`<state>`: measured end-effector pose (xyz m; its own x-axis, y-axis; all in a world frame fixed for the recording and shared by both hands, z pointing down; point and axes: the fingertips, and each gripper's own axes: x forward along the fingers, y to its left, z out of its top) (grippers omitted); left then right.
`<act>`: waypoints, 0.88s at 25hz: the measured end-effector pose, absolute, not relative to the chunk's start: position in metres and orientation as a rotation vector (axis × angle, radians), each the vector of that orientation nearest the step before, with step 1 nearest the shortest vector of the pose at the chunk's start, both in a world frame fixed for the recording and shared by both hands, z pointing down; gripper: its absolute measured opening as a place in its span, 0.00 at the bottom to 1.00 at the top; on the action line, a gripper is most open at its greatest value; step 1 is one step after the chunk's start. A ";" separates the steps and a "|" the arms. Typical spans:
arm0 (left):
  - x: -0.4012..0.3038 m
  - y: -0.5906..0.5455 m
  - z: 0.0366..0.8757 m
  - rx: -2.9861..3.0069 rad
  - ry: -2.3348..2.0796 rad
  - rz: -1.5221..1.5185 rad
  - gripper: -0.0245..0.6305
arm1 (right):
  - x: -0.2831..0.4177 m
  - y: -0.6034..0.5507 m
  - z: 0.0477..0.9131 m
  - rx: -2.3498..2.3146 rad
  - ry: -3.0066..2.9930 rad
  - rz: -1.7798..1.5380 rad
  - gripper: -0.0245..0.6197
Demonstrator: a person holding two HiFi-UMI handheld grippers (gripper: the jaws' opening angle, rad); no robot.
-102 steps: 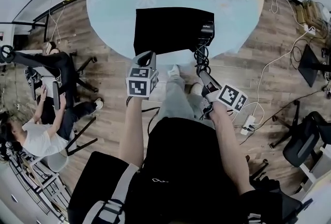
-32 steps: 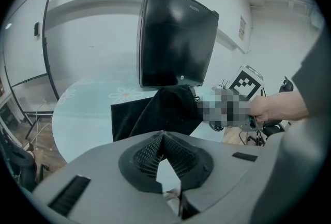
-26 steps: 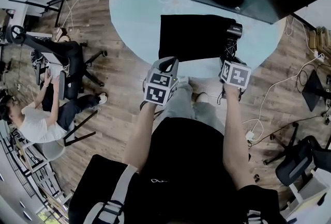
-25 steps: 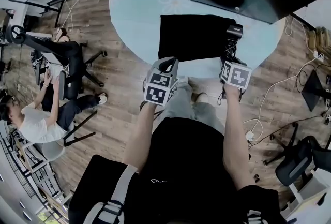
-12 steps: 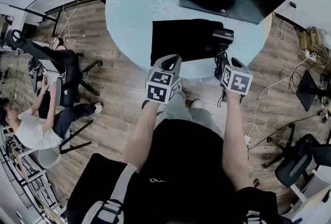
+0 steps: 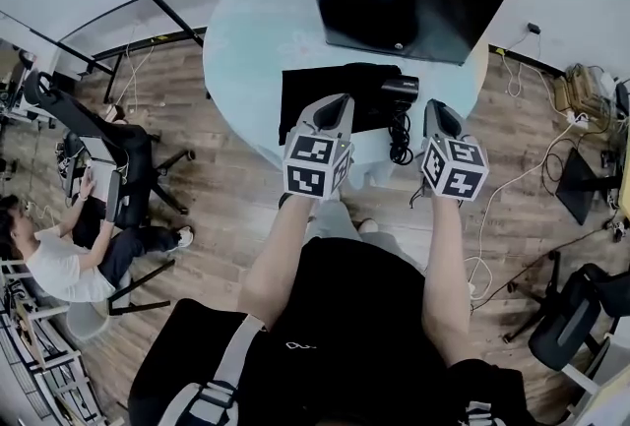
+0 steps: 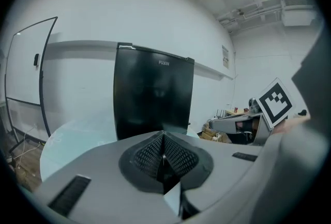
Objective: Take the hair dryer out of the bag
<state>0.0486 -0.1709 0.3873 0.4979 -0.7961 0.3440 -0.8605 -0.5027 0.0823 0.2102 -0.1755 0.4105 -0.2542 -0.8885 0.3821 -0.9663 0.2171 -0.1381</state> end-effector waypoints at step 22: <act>0.079 -0.150 0.289 2.597 -1.554 0.020 0.04 | 0.159 -0.151 0.267 1.628 -2.667 0.036 0.04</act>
